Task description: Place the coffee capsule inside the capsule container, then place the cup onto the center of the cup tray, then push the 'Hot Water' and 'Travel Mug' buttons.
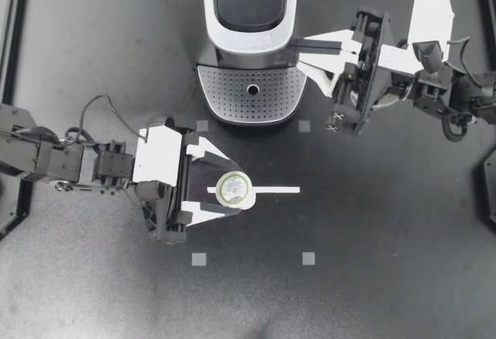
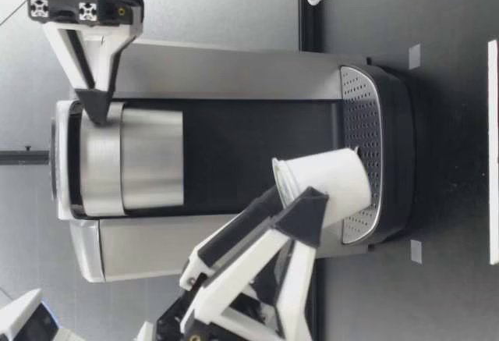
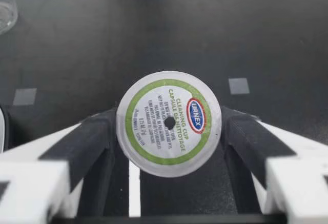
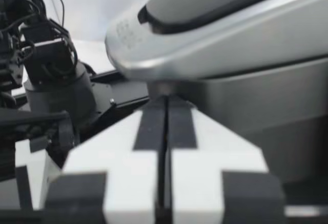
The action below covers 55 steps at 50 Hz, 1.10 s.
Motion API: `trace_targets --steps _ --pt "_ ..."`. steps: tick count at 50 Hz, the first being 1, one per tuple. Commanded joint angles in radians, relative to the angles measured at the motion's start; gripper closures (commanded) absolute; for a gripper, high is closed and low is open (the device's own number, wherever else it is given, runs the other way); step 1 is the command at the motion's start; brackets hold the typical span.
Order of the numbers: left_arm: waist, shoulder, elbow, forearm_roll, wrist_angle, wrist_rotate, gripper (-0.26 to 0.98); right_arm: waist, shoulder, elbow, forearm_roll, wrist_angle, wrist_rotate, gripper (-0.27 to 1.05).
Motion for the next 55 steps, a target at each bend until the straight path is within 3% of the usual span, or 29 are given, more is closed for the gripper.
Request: trace_targets --steps 1,22,55 --pt "0.002 -0.023 -0.008 -0.002 -0.009 0.002 0.21 -0.006 -0.029 -0.029 0.002 -0.021 -0.002 0.70" --pt "0.002 -0.017 -0.014 -0.002 -0.015 0.005 0.21 -0.031 -0.063 -0.100 0.002 -0.092 -0.029 0.69" --pt "0.002 -0.048 -0.038 0.005 0.009 0.041 0.21 -0.204 0.023 -0.276 0.002 -0.017 -0.031 0.70"
